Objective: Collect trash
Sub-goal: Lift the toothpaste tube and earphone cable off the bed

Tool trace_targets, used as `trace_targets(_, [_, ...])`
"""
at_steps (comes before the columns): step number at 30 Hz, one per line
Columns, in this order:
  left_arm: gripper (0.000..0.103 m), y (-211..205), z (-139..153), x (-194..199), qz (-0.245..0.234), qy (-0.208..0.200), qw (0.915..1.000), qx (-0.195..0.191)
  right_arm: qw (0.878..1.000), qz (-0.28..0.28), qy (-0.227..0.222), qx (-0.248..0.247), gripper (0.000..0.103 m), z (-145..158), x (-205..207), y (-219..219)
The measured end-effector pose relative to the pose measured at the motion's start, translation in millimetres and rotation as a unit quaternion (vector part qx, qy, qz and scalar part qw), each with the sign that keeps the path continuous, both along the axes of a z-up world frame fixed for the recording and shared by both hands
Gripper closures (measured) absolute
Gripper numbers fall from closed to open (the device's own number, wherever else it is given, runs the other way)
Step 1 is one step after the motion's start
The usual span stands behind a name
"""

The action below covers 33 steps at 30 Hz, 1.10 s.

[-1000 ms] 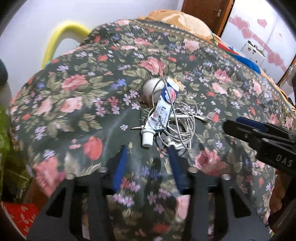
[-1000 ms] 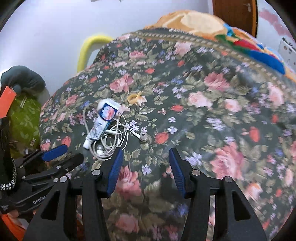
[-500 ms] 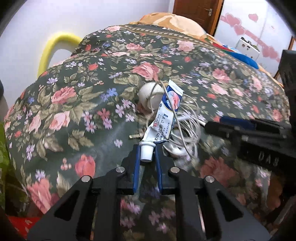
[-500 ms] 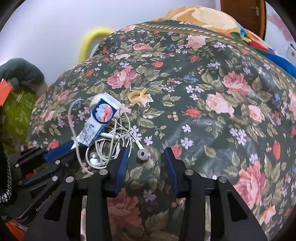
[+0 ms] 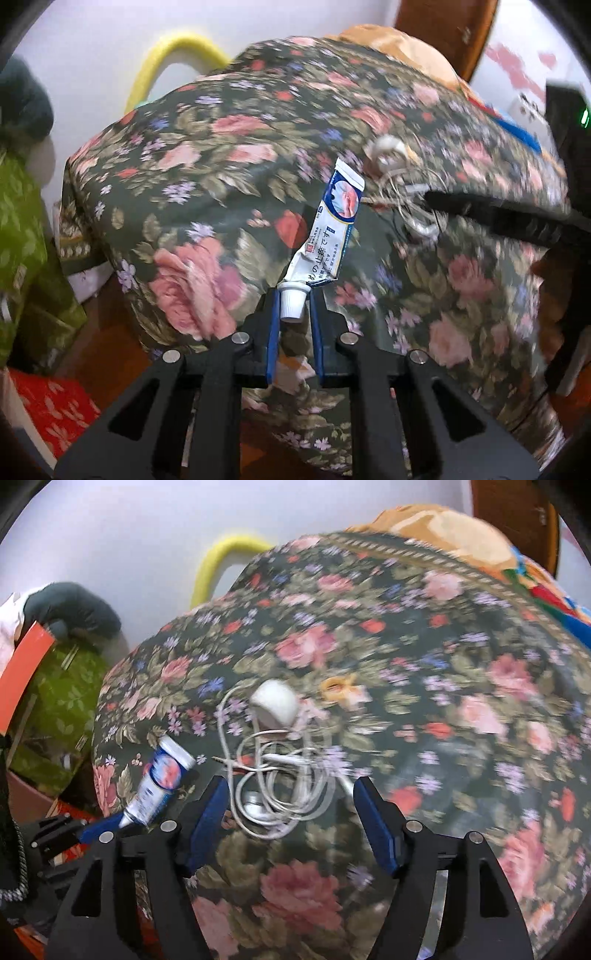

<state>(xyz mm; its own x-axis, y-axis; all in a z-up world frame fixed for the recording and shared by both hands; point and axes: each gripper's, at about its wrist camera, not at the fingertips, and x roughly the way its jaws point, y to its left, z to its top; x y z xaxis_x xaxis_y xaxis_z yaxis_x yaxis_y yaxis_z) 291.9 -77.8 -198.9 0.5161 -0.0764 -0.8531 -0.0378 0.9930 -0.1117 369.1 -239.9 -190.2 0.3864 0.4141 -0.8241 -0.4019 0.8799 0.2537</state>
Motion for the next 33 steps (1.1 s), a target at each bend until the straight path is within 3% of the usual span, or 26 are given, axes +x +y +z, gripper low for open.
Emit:
trace_targets(4, [0.088,1.1,4.4,8.9,0.009,-0.014,0.9999,0.001,0.999,0.012,-0.012,-0.038,0.036,-14.3,4.1,18.2])
trace_targets(9, [0.088,-3.2,-0.3,18.7,0.003,-0.015,0.9999,0.001,0.992,0.024,-0.063,-0.109,0.040,-20.4,-3.7,31.6])
trace_targets(10, [0.088,-3.6,-1.4,20.1,0.004,-0.015,0.9999,0.000,0.992,0.029,-0.064,-0.103,0.044,-19.8,-5.3,31.2])
trace_targets(12, [0.088,-5.2,-1.8,21.3,0.001,-0.013,0.9999,-0.003,0.993,0.031,-0.061,-0.097,0.070,-17.1,-5.6,27.7])
trace_targets(15, [0.088,-8.7,-3.8,22.5,-0.006,-0.003,0.9998,-0.016,0.997,0.023,-0.027,-0.062,0.093,-14.8,0.4,16.1])
trace_targets(22, [0.088,-17.5,5.0,12.1,-0.020,0.005,0.9994,-0.027,0.998,-0.017,-0.022,-0.048,0.095,9.7,-14.3,-16.7])
trace_targets(33, [0.088,-11.5,57.5,-24.7,-0.019,-0.029,0.9991,-0.026,0.995,-0.055,-0.071,-0.042,0.095,83.2,-51.2,-45.6])
